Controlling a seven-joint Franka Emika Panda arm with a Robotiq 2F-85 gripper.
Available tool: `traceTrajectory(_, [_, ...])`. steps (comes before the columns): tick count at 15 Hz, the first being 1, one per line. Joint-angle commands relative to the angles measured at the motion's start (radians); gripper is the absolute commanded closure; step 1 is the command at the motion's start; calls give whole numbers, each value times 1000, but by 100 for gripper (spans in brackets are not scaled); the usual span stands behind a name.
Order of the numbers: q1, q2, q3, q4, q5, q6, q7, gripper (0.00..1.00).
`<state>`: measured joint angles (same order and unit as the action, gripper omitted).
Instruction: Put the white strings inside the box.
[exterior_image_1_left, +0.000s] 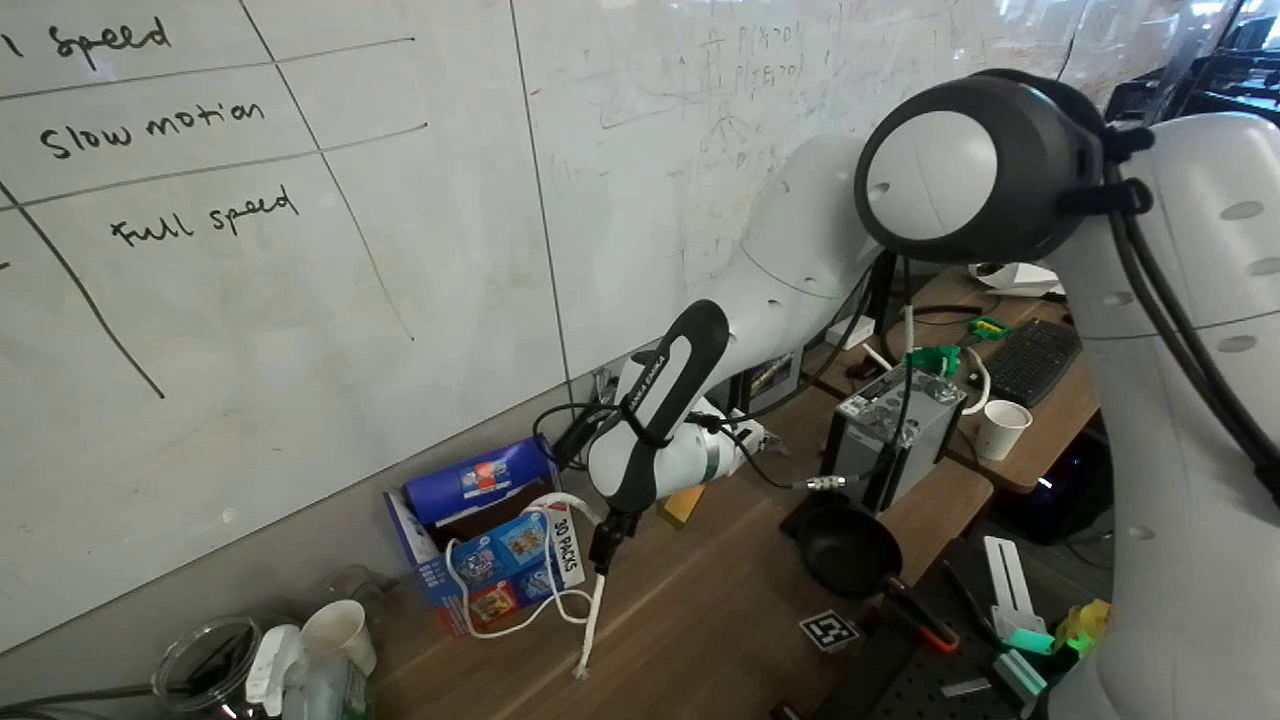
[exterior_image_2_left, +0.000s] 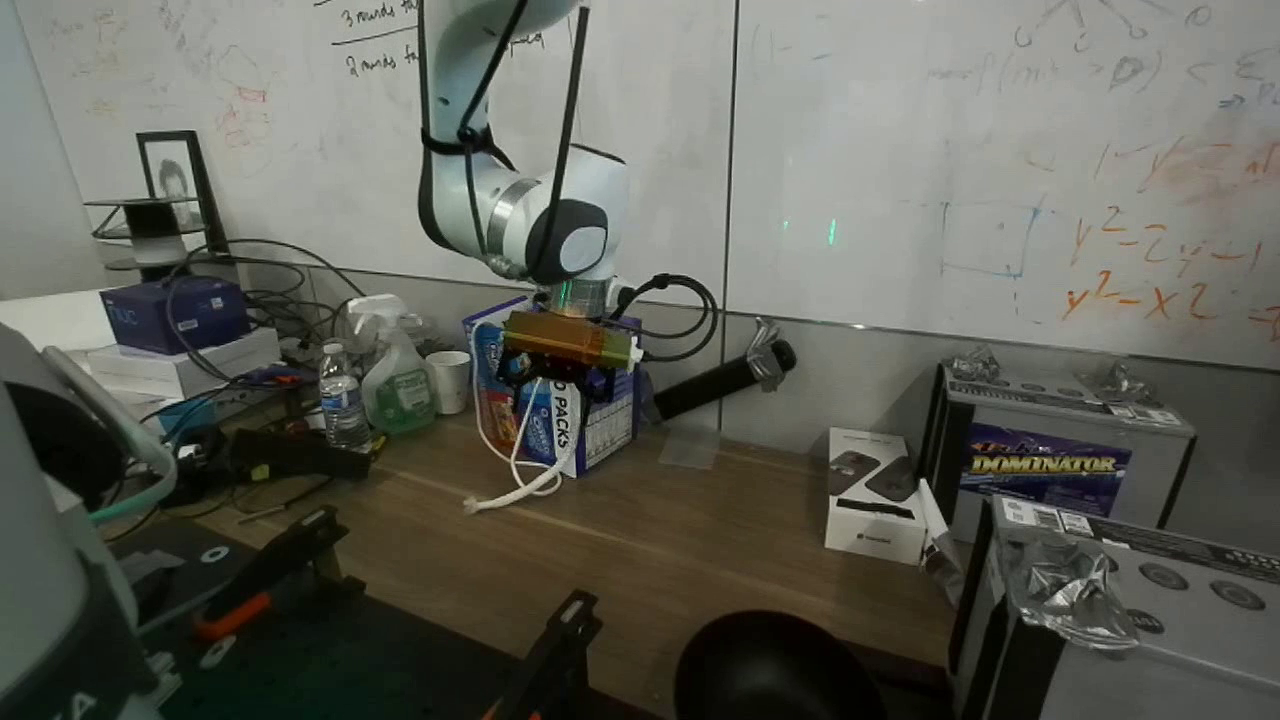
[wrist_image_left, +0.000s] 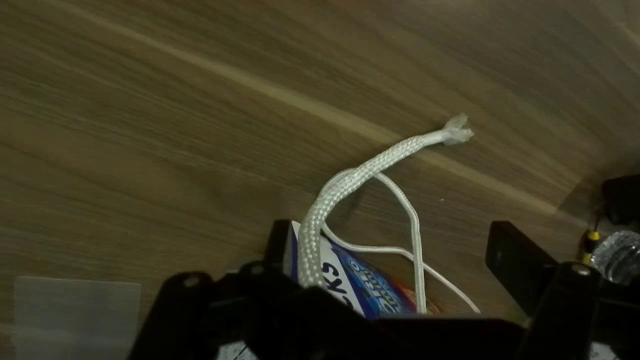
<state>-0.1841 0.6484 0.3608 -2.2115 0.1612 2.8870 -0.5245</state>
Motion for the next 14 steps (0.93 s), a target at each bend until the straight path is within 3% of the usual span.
traceTrajectory(1, [-63, 108, 66, 92, -13, 53, 8, 0])
traceTrajectory(14, [-77, 201, 57, 184, -101, 74, 57, 0])
